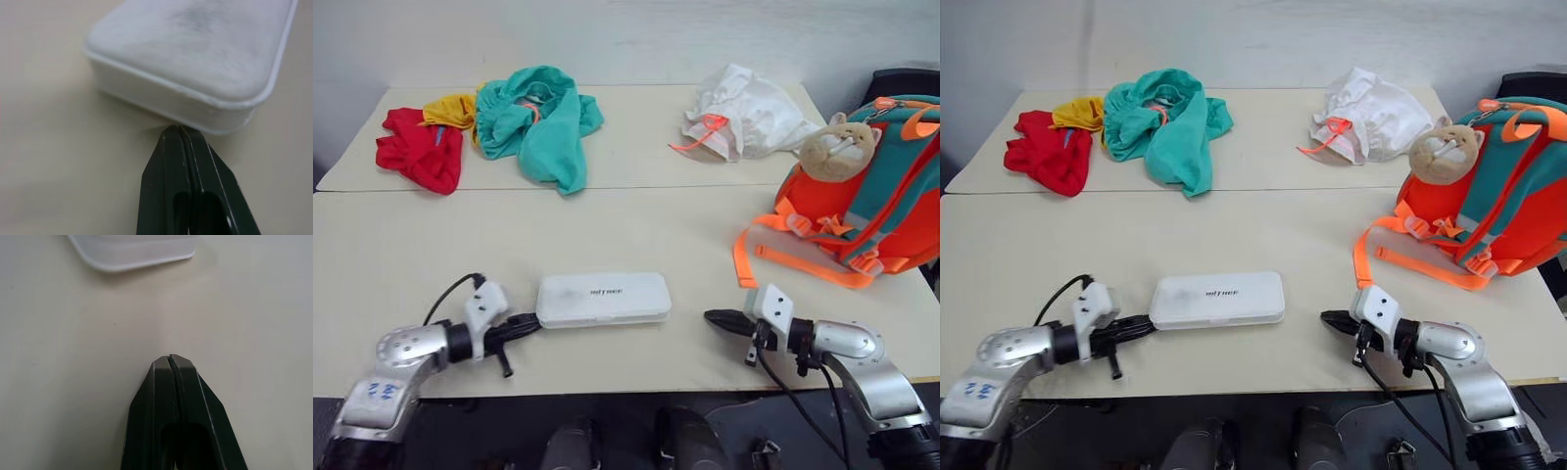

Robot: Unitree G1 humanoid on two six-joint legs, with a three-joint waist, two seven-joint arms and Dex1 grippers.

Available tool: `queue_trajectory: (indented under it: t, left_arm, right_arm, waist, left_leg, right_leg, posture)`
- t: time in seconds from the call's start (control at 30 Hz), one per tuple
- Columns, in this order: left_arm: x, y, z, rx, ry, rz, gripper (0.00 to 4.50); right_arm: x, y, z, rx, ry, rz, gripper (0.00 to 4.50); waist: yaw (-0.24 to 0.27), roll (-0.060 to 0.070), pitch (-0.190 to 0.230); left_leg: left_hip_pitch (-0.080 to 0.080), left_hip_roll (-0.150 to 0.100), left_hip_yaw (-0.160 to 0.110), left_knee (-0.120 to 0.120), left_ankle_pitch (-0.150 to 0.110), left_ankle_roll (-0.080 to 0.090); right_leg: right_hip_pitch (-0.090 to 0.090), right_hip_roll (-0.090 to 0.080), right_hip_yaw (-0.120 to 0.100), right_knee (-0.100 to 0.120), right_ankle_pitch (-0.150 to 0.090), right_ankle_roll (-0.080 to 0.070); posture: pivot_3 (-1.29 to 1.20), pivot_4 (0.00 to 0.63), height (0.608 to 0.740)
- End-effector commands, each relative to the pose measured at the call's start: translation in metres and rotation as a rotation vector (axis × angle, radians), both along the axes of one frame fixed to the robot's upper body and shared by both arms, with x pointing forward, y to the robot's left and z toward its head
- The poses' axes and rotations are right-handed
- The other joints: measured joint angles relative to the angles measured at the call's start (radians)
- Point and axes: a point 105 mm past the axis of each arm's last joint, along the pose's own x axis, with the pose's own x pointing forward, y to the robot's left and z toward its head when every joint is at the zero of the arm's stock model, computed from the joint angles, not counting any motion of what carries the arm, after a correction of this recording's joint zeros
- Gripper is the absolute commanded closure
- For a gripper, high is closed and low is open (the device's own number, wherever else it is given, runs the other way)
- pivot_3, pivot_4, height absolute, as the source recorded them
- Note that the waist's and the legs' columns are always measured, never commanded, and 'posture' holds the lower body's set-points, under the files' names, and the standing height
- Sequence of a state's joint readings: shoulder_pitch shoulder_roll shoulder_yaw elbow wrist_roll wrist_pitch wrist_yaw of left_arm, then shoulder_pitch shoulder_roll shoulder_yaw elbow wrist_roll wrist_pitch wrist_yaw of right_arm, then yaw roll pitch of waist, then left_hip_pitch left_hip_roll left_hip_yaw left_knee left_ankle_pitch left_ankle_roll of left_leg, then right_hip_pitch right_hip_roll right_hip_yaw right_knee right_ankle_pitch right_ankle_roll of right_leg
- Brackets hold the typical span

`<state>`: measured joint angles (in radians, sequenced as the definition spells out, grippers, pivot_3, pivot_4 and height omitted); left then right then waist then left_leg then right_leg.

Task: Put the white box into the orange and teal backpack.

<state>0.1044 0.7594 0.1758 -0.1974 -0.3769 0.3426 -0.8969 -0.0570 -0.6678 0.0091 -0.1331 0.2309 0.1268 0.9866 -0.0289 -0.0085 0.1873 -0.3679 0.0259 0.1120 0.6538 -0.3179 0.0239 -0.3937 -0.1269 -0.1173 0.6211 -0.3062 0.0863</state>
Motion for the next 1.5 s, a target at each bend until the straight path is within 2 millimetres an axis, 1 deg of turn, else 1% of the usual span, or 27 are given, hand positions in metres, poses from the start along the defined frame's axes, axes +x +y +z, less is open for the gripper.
queue_trajectory:
  t: [0.03, 0.17, 0.3, 0.47, 0.53, 0.63, 0.7, 0.77, 0.9, 0.97, 1.07, 1.13, 1.27, 1.33, 1.37, 1.4, 1.47, 1.5]
  left_arm:
    - [0.001, 0.009, 0.003, -0.071, -0.005, 0.084, 4.48]
    - [0.010, -0.010, 0.017, -0.190, -0.040, 0.114, 4.48]
    - [0.006, -0.027, 0.014, -0.215, -0.021, 0.090, 4.48]
    - [0.004, -0.031, 0.014, -0.224, -0.025, 0.088, 4.48]
    - [0.004, -0.031, 0.014, -0.220, -0.030, 0.084, 4.48]
    - [0.003, -0.031, 0.014, -0.213, -0.027, 0.073, 4.48]
    - [0.004, -0.033, 0.013, -0.196, -0.028, 0.057, 4.48]
    - [0.005, -0.039, 0.011, -0.198, -0.024, 0.037, 4.48]
    - [0.014, -0.066, 0.004, -0.187, -0.015, -0.046, 4.48]
    - [0.018, -0.075, 0.003, -0.191, -0.011, -0.062, 4.48]
    - [0.024, -0.086, 0.003, -0.187, -0.020, -0.094, 4.48]
    - [0.027, -0.090, 0.004, -0.192, -0.025, -0.098, 4.48]
    - [0.027, -0.085, 0.007, -0.184, -0.035, -0.092, 4.48]
    - [0.022, -0.075, 0.011, -0.195, -0.013, -0.087, 4.48]
    - [0.019, -0.067, 0.015, -0.208, 0.001, -0.073, 4.19]
    - [0.016, -0.058, 0.019, -0.234, 0.033, -0.061, 4.09]
    - [0.015, -0.045, 0.031, -0.300, 0.087, -0.037, 3.61]
    - [0.019, -0.036, 0.032, -0.313, 0.141, 0.014, 3.30]
  right_arm:
    - [0.007, -0.001, 0.012, 0.000, -0.068, 0.005, 4.50]
    - [0.015, 0.014, 0.011, 0.001, -0.091, 0.027, 4.50]
    - [0.018, 0.029, 0.012, 0.017, -0.097, 0.051, 4.50]
    - [0.019, 0.048, 0.017, 0.039, -0.097, 0.083, 4.50]
    - [0.017, 0.052, 0.018, 0.041, -0.093, 0.093, 4.50]
    - [0.014, 0.052, 0.019, 0.033, -0.082, 0.099, 4.50]
    - [0.013, 0.050, 0.020, 0.030, -0.071, 0.095, 4.50]
    - [0.010, 0.048, 0.022, 0.024, -0.064, 0.096, 4.50]
    - [0.003, 0.040, 0.024, 0.018, -0.038, 0.099, 4.50]
    - [0.001, 0.036, 0.024, 0.010, -0.029, 0.088, 4.50]
    - [0.002, 0.023, 0.022, -0.016, -0.017, 0.051, 4.50]
    - [0.002, 0.012, 0.021, -0.042, -0.017, 0.025, 4.50]
    - [0.006, -0.002, 0.025, -0.057, -0.042, -0.022, 4.50]
    - [0.005, -0.008, 0.026, -0.075, -0.049, -0.032, 4.50]
    - [0.005, -0.014, 0.027, -0.083, -0.050, -0.044, 4.50]
    - [0.005, -0.020, 0.027, -0.094, -0.049, -0.053, 4.50]
    - [0.005, -0.030, 0.028, -0.116, -0.052, -0.068, 4.50]
    - [0.005, -0.034, 0.028, -0.126, -0.049, -0.069, 4.50]
  waist:
    - [0.003, 0.000, 0.000]
    - [0.007, 0.000, 0.000]
    - [0.008, 0.000, 0.000]
    - [0.007, 0.000, 0.000]
    - [0.007, 0.000, 0.000]
    - [0.007, 0.000, 0.000]
    - [0.007, 0.000, 0.000]
    - [0.007, 0.000, 0.000]
    - [0.027, 0.000, 0.000]
    - [0.034, 0.000, 0.000]
    - [0.035, 0.000, 0.000]
    - [0.036, 0.000, 0.000]
    - [0.034, 0.000, 0.000]
    - [0.031, 0.000, 0.000]
    - [0.027, 0.000, 0.000]
    - [0.026, 0.000, 0.000]
    - [0.027, -0.001, 0.000]
    - [0.027, -0.001, 0.000]
  left_leg:
    - [0.000, 0.000, 0.000, 0.000, 0.000, 0.000]
    - [-0.002, 0.000, -0.001, 0.001, 0.000, 0.000]
    - [-0.002, -0.001, -0.001, 0.002, 0.000, 0.000]
    - [-0.003, -0.001, -0.001, 0.003, 0.000, 0.000]
    - [-0.003, -0.001, -0.001, 0.003, 0.000, 0.000]
    - [-0.003, -0.001, -0.001, 0.003, 0.000, 0.001]
    - [-0.003, -0.001, -0.001, 0.003, 0.000, 0.001]
    - [-0.003, -0.001, -0.001, 0.003, 0.000, 0.001]
    - [-0.003, -0.001, -0.001, 0.003, -0.001, 0.001]
    - [-0.003, -0.002, -0.001, 0.004, -0.001, 0.002]
    - [-0.003, -0.002, 0.000, 0.005, -0.002, 0.002]
    - [-0.003, -0.002, 0.000, 0.005, -0.002, 0.002]
    - [-0.003, -0.002, 0.000, 0.005, -0.002, 0.002]
    - [-0.003, -0.001, 0.000, 0.005, -0.001, 0.002]
    - [-0.003, -0.001, 0.000, 0.005, -0.001, 0.002]
    - [-0.003, -0.001, 0.000, 0.005, -0.002, 0.002]
    - [-0.003, 0.000, 0.000, 0.005, -0.001, 0.002]
    - [-0.003, 0.000, 0.000, 0.006, -0.001, 0.002]
  right_leg:
    - [0.000, 0.000, 0.000, 0.000, 0.000, 0.000]
    - [0.000, -0.001, -0.001, 0.000, 0.000, 0.000]
    - [0.000, -0.001, -0.001, 0.000, 0.000, 0.000]
    - [0.000, -0.001, -0.001, 0.000, 0.000, 0.000]
    - [0.000, 0.000, -0.001, 0.000, 0.000, 0.000]
    - [0.000, -0.001, -0.001, 0.000, 0.000, 0.000]
    - [0.000, -0.001, -0.001, 0.000, 0.000, 0.000]
    - [-0.001, -0.001, -0.001, 0.000, 0.000, 0.000]
    - [0.000, -0.001, -0.001, 0.000, 0.000, 0.000]
    - [0.000, -0.001, -0.001, 0.000, 0.000, 0.000]
    - [0.000, -0.001, -0.001, 0.000, 0.000, 0.000]
    - [0.000, -0.001, -0.001, 0.000, 0.000, 0.000]
    - [0.001, -0.001, -0.001, 0.000, 0.000, 0.001]
    - [0.000, -0.001, -0.001, 0.000, 0.000, 0.001]
    - [0.000, 0.000, -0.001, 0.000, 0.000, 0.001]
    - [0.000, 0.000, -0.001, 0.000, 0.000, 0.001]
    - [0.000, 0.000, -0.001, 0.000, 0.000, 0.001]
    - [0.000, 0.000, -0.001, 0.000, 0.000, 0.001]
  posture:
    - [0.00, 0.150, 0.740]
    - [0.00, 0.150, 0.740]
    - [0.00, 0.150, 0.740]
    - [0.00, 0.150, 0.740]
    - [0.00, 0.150, 0.740]
    - [0.00, 0.150, 0.740]
    - [0.00, 0.150, 0.740]
    - [0.00, 0.150, 0.740]
    - [0.00, 0.150, 0.740]
    - [0.00, 0.150, 0.740]
    - [0.00, 0.150, 0.740]
    - [0.00, 0.150, 0.740]
    - [0.00, 0.150, 0.740]
    - [0.00, 0.150, 0.740]
    - [0.00, 0.150, 0.740]
    - [0.00, 0.150, 0.740]
    - [0.00, 0.150, 0.740]
    - [0.00, 0.150, 0.740]
